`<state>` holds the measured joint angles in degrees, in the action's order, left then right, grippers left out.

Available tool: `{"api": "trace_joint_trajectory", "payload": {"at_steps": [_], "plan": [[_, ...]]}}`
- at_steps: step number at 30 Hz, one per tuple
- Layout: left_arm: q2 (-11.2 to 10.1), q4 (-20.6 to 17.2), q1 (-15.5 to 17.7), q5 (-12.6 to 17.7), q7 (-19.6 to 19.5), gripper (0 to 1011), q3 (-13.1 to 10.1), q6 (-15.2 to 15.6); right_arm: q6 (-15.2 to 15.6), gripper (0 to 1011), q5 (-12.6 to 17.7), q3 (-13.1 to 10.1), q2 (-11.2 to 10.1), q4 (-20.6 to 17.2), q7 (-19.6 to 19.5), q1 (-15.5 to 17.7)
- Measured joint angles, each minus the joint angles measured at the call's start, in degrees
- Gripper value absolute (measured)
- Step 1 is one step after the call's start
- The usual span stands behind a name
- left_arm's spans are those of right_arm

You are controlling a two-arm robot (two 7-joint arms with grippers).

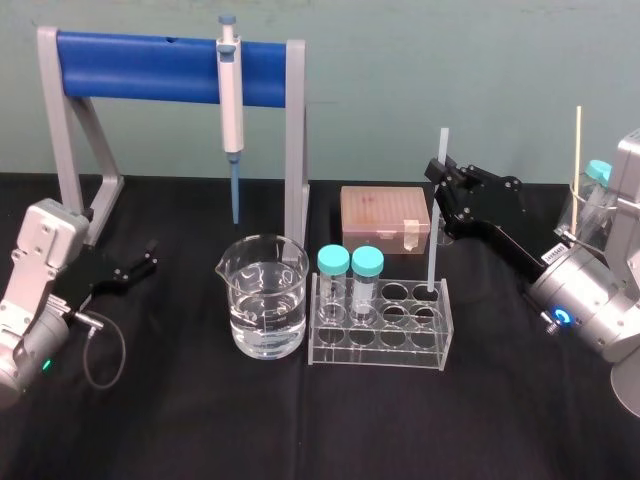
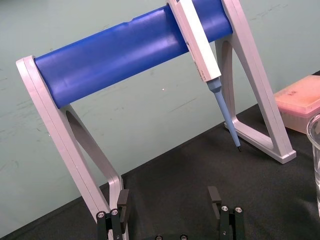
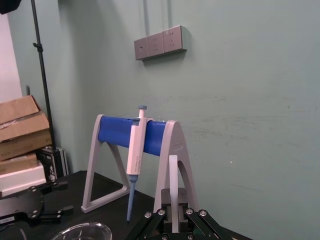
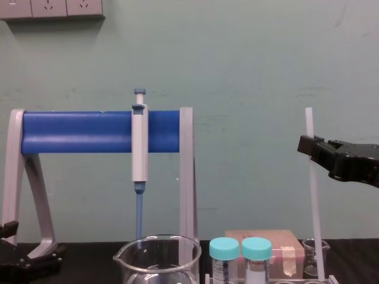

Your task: Pick up the stirring rod with one hand, then place it down.

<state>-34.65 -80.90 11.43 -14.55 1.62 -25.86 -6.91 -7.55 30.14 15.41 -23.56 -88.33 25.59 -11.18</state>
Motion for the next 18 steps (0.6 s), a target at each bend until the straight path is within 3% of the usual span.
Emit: {"api": "trace_joint_trajectory", "payload": {"at_steps": [18], "plan": [[0.0, 0.0, 0.0, 0.0, 0.0, 1000, 0.0, 0.0, 0.2, 66, -1.6, 0.6, 1.7, 3.8, -0.2, -0.8]]}}
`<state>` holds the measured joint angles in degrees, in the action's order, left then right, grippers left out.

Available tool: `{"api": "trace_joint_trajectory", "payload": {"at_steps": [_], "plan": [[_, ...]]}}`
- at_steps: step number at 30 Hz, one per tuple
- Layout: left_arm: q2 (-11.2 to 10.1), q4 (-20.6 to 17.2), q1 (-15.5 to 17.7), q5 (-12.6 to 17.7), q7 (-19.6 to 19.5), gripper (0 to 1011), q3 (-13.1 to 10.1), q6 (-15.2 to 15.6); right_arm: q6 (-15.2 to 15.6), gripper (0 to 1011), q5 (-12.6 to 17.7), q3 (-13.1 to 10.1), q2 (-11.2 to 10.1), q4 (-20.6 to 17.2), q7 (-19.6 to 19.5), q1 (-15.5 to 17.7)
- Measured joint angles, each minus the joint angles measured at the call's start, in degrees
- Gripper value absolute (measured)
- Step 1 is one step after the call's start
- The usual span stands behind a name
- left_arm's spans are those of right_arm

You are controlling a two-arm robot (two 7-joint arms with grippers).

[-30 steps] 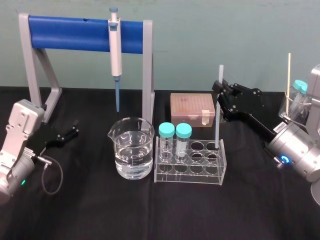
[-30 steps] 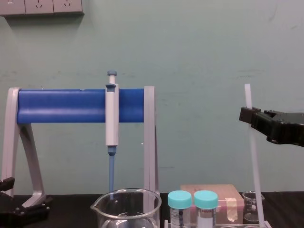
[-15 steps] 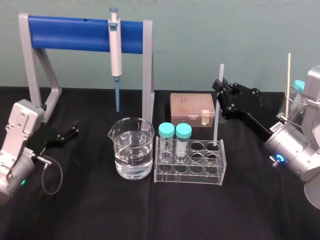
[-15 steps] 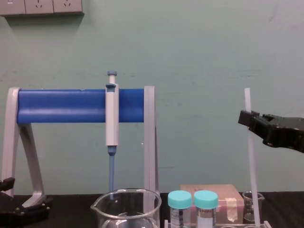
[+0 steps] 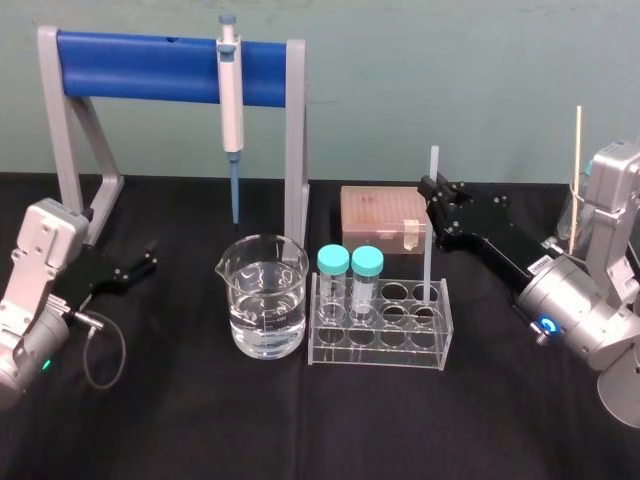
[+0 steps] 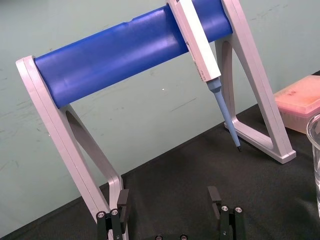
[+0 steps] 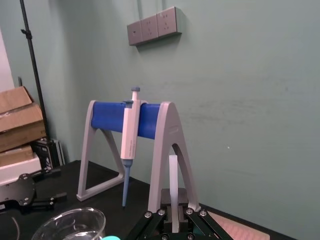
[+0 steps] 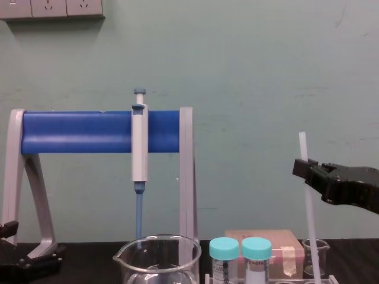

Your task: Pick up the stirring rod with one hand, then place it down.

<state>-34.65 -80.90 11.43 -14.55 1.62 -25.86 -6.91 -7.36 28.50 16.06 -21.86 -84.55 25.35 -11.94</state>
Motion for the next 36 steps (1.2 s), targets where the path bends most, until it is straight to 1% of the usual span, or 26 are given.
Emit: {"api": "trace_joint_trajectory", "payload": {"at_steps": [8, 14, 20, 27, 36], "plan": [[0.0, 0.0, 0.0, 0.0, 0.0, 1000, 0.0, 0.0, -0.2, 66, -0.6, 0.1, 0.5, 1.6, -0.1, -0.1], [0.0, 0.0, 0.0, 0.0, 0.0, 1000, 0.0, 0.0, -2.2, 66, -1.4, 0.1, 1.3, 3.1, 0.0, 0.0], [0.0, 0.0, 0.0, 0.0, 0.0, 1000, 0.0, 0.0, -3.6, 66, -0.8, -0.4, 2.0, 3.9, 1.1, 0.2], [0.0, 0.0, 0.0, 0.0, 0.0, 1000, 0.0, 0.0, -4.5, 66, -0.4, -0.5, 2.6, 4.9, 1.9, 0.1], [0.0, 0.0, 0.0, 0.0, 0.0, 1000, 0.0, 0.0, -5.7, 66, -1.0, -0.4, 2.9, 6.5, 2.5, -0.2]]}}
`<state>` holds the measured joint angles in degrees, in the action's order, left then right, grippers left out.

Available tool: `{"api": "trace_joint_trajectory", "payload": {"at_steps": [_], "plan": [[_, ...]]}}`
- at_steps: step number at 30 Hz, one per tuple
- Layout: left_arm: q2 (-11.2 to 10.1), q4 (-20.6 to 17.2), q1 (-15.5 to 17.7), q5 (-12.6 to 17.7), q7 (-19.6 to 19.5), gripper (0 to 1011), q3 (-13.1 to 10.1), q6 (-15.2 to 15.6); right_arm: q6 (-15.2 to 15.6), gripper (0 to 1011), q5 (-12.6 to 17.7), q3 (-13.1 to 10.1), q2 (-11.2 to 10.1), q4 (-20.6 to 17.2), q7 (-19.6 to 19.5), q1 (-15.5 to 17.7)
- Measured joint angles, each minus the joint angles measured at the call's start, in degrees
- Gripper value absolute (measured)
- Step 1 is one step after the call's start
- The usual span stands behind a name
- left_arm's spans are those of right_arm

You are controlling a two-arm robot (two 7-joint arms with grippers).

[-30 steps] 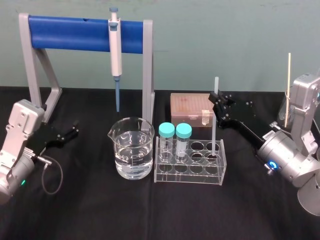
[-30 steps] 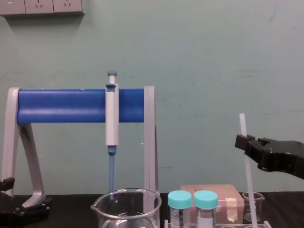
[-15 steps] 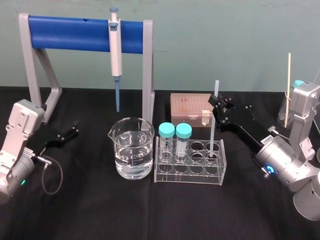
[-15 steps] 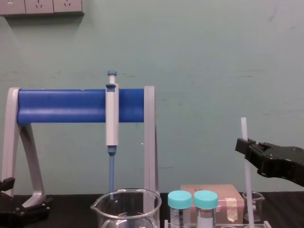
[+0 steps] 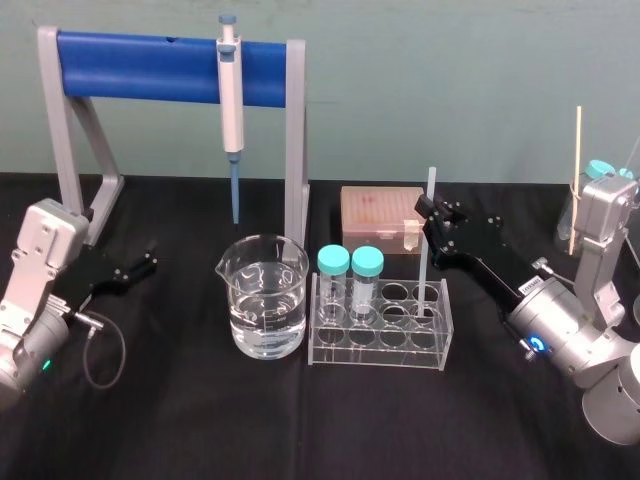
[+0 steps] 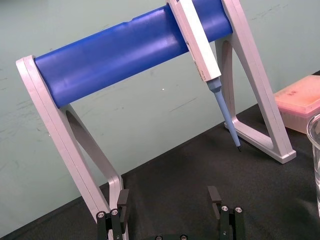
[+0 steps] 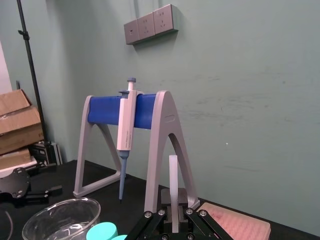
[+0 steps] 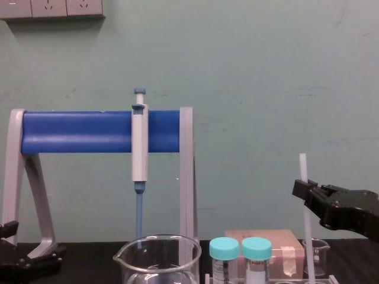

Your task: Pick up the stirring rod with one hand, then place it down.

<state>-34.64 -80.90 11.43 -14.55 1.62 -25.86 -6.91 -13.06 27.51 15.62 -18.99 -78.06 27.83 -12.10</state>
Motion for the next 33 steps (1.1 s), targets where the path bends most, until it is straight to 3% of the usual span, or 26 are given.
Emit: {"api": "trace_joint_trajectory", "payload": {"at_steps": [16, 33], "plan": [[0.0, 0.0, 0.0, 0.0, 0.0, 1000, 0.0, 0.0, -0.2, 66, -1.2, 0.2, 0.5, 2.3, 0.1, -0.3], [0.0, 0.0, 0.0, 0.0, 0.0, 1000, 0.0, 0.0, 0.3, 66, -2.2, 0.3, 0.5, 2.1, -0.6, -0.1]]}}
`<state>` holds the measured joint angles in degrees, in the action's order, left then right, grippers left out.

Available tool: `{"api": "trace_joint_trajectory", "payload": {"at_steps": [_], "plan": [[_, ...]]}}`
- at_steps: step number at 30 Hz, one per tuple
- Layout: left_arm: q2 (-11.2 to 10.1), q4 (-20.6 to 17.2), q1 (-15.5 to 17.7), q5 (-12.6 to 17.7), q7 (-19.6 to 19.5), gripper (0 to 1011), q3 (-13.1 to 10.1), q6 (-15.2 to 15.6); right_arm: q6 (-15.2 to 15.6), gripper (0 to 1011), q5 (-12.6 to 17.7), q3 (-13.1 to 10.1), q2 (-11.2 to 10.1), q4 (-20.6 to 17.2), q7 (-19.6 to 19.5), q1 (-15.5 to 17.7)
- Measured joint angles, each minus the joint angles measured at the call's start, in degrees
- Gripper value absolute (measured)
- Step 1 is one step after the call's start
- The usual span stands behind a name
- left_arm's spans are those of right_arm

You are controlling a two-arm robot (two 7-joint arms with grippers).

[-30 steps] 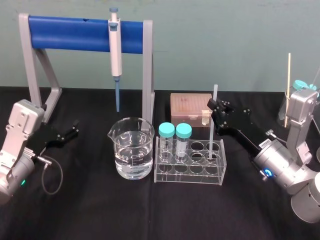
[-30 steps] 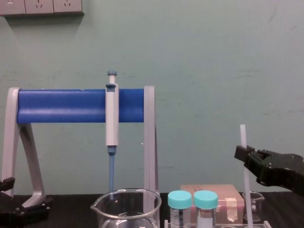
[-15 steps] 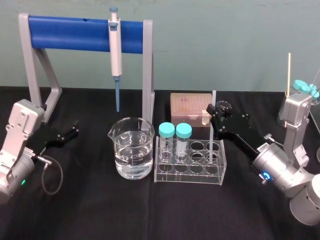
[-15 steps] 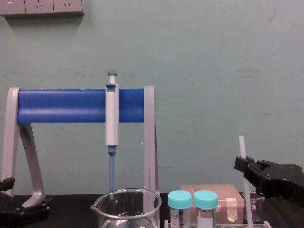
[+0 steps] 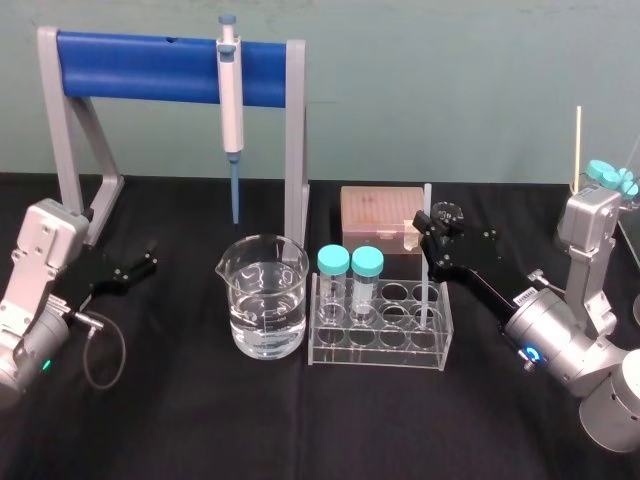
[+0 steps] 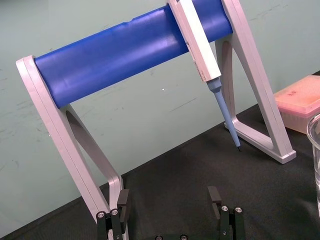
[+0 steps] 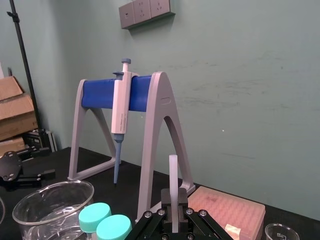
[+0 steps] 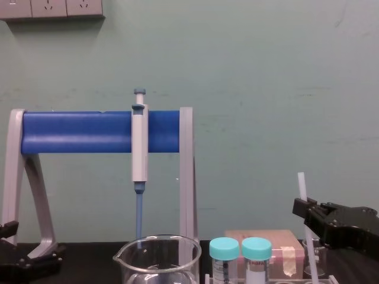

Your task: Pick up the stirring rod with one hand, then place it down.

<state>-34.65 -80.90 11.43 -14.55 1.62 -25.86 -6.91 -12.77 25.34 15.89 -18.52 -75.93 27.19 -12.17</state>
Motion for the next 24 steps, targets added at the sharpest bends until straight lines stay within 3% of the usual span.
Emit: {"api": "trace_joint_trajectory", "payload": {"at_steps": [4, 8, 16, 18, 20, 24], "plan": [[0.0, 0.0, 0.0, 0.0, 0.0, 1000, 0.0, 0.0, 0.0, 67, 0.1, 0.0, 0.0, 0.0, 0.0, 0.0], [0.0, 0.0, 0.0, 0.0, 0.0, 1000, 0.0, 0.0, 0.1, 145, 0.1, 0.0, 0.0, 0.0, 0.0, 0.0], [0.0, 0.0, 0.0, 0.0, 0.0, 1000, 0.0, 0.0, 0.1, 373, 0.2, -0.1, 0.0, 0.0, 0.0, 0.0], [0.0, 0.0, 0.0, 0.0, 0.0, 1000, 0.0, 0.0, 0.1, 482, 0.2, -0.1, 0.0, 0.0, 0.1, 0.0], [0.0, 0.0, 0.0, 0.0, 0.0, 1000, 0.0, 0.0, 0.1, 500, 0.2, -0.1, 0.0, 0.0, 0.1, 0.0], [0.0, 0.0, 0.0, 0.0, 0.0, 1000, 0.0, 0.0, 0.1, 683, 0.3, -0.1, 0.0, 0.0, 0.1, 0.0]]}}
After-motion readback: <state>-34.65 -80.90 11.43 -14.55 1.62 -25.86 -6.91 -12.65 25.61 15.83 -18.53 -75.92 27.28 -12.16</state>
